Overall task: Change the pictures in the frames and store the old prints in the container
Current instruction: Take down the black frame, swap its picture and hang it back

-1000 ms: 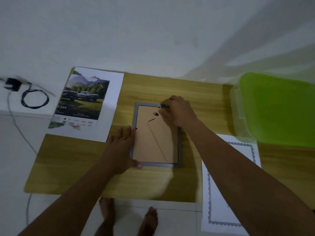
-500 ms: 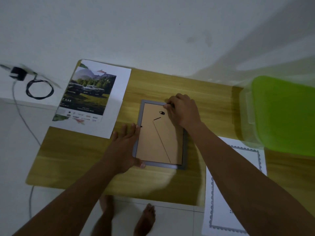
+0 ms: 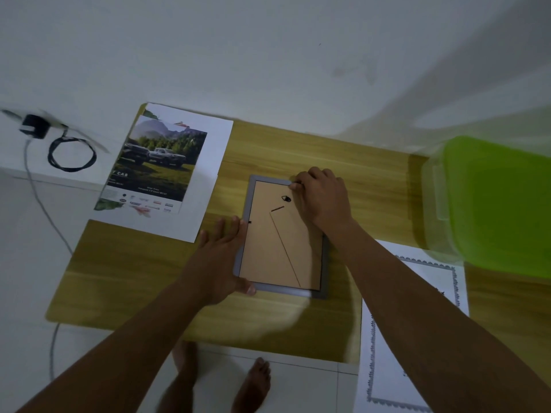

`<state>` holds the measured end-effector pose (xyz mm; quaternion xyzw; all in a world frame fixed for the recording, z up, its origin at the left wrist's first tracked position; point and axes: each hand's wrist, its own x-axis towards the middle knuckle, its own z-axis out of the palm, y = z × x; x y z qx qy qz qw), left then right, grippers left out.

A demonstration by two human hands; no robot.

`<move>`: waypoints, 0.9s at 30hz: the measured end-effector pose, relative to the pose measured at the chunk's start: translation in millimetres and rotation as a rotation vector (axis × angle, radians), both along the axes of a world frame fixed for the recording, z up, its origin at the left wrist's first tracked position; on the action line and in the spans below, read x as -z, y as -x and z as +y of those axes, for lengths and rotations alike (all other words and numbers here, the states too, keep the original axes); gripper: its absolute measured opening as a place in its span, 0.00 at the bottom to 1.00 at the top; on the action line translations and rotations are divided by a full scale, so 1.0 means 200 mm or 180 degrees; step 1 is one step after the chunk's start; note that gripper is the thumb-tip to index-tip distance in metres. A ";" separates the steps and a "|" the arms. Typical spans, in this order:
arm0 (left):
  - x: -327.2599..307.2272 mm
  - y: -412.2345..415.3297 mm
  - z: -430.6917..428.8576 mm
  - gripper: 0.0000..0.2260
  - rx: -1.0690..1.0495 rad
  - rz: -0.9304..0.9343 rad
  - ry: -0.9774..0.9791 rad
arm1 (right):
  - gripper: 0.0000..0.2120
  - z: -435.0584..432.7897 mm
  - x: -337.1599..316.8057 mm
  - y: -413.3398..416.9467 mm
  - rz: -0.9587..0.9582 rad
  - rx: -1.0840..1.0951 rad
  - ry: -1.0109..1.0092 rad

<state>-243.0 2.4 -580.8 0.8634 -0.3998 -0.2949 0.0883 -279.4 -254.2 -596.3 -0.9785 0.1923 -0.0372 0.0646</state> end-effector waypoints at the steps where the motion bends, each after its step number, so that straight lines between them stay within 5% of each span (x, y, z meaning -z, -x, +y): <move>1: 0.00 0.00 0.00 0.59 0.0005 -0.0003 0.0005 | 0.15 0.00 0.00 0.00 0.0010 0.0011 0.0010; 13: 0.00 0.00 0.01 0.59 -0.0107 0.0150 0.0180 | 0.18 -0.01 -0.05 0.00 0.0253 -0.0060 -0.0051; 20: 0.01 0.00 0.02 0.56 -0.0088 -0.0089 0.0210 | 0.21 0.12 -0.03 -0.04 0.0155 -0.1880 -0.0277; 27: 0.03 0.01 0.03 0.53 -0.0102 -0.0142 0.0167 | 0.17 0.16 -0.06 -0.18 0.0371 -0.2634 -0.0296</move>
